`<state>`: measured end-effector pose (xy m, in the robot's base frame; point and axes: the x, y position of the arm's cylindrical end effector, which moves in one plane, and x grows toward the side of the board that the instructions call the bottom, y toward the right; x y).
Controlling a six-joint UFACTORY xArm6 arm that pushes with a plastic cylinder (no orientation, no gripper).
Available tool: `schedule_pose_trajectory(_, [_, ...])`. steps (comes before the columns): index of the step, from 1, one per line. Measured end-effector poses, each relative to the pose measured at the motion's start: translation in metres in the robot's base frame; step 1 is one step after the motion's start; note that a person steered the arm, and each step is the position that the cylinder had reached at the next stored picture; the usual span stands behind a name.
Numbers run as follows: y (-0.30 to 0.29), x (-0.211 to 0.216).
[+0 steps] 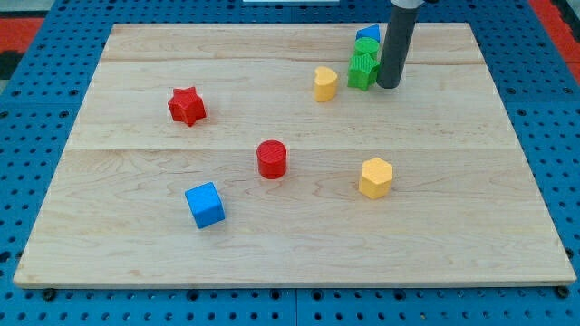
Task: Move the yellow heart left to the green blocks
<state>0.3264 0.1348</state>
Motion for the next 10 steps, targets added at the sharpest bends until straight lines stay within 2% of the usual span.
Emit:
schedule_pose_trajectory(1, [-0.007, 0.012])
schedule_pose_trajectory(2, [-0.009, 0.047])
schedule_pose_trajectory(3, [-0.048, 0.085])
schedule_pose_trajectory(4, [-0.125, 0.114])
schedule_pose_trajectory(5, [-0.121, 0.087])
schedule_pose_trajectory(6, [-0.079, 0.052])
schedule_pose_trajectory(7, [-0.094, 0.017])
schedule_pose_trajectory(8, [-0.11, 0.009])
schedule_pose_trajectory(10, [-0.103, -0.022])
